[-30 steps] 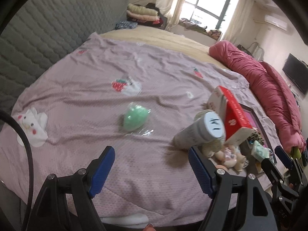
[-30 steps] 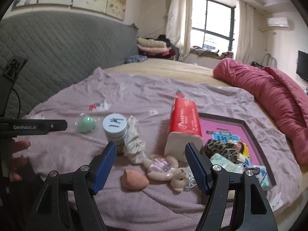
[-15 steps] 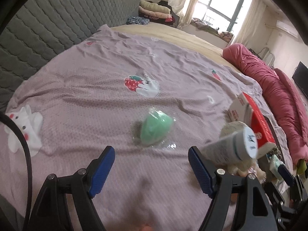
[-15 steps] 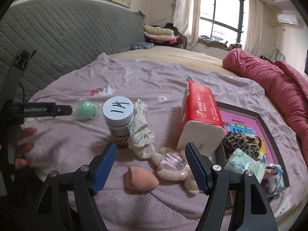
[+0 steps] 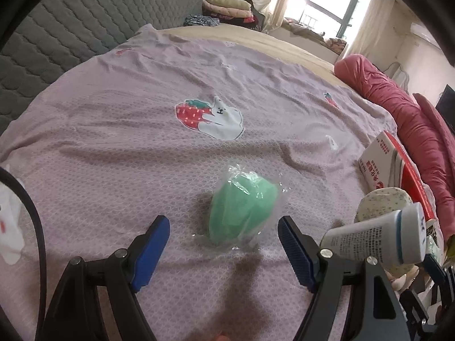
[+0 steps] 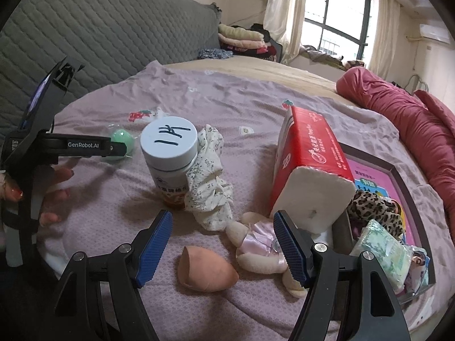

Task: Organize soft objects
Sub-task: 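Close the left gripper on the bagged green sponge while the right gripper grasps the floral scrunchie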

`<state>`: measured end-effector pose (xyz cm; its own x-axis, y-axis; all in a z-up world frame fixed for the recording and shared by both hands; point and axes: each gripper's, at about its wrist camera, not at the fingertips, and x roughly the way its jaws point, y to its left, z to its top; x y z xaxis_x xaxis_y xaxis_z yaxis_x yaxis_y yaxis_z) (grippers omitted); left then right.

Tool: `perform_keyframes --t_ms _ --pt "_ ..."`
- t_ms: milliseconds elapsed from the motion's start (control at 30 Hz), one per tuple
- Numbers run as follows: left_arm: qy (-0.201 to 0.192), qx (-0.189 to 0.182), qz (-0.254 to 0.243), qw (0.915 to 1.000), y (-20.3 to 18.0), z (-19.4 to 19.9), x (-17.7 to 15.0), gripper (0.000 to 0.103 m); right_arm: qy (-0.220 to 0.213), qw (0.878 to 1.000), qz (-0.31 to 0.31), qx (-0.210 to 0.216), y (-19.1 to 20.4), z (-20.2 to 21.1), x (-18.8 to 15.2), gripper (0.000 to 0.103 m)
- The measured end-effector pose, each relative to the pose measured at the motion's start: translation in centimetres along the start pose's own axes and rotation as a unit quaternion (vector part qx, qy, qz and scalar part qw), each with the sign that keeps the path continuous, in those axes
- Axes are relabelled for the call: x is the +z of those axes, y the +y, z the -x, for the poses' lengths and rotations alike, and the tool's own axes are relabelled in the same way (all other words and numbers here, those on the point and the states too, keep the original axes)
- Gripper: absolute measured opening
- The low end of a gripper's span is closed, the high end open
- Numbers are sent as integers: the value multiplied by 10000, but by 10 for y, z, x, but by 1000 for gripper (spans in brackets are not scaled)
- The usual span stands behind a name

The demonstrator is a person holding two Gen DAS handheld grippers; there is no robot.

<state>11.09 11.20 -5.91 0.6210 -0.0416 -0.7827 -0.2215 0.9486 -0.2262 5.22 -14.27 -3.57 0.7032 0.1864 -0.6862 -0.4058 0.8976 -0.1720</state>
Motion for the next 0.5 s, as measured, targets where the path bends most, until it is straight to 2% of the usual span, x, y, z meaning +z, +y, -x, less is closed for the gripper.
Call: perform_keyframes --t_ms 500 --pt "-39 -76 -111 9999 -3 -17 8 78 145 9998 125 2 -2 -38 9 75"
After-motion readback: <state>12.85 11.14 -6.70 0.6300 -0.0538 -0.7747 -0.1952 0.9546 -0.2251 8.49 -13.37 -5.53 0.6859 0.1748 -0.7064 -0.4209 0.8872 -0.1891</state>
